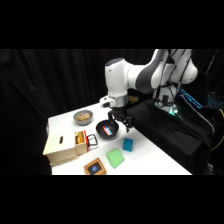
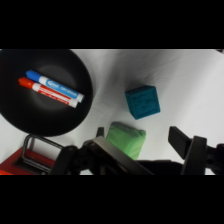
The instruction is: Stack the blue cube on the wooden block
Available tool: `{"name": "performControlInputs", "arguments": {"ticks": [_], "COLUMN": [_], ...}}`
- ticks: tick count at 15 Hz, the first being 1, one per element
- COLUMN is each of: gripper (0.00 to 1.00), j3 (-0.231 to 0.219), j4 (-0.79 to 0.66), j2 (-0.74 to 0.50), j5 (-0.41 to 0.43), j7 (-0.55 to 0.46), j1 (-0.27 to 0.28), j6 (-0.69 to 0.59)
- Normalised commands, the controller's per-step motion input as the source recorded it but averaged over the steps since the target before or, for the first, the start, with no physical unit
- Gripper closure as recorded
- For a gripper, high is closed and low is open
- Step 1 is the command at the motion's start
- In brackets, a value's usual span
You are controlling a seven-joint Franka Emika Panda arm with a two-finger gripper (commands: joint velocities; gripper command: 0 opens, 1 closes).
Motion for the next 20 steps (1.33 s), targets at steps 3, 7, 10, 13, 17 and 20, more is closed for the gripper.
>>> {"name": "performControlInputs", "arguments": {"ticks": [3,7,10,13,17,20], "gripper": [0.00,0.00,0.00,0.00,0.00,0.00], "j3": [0.051,0.016,0.006,0.032,0.047,0.046], "j4": [-0.11,-0.10,-0.06,-0.05,-0.05,-0.02], "j2": [0.12,0.11,0.14,0.11,0.06,0.07], "j5": [-0.135,-0.246,-0.245,-0.186,-0.151,-0.124], "j7": [-0.04,0.06,0.08,0.09,0.10,0.07], "j1": [0.043,0.030,0.020,0.023,0.023,-0.003], "j6": [0.36,0.39,0.33,0.28,0.21,0.17]}}
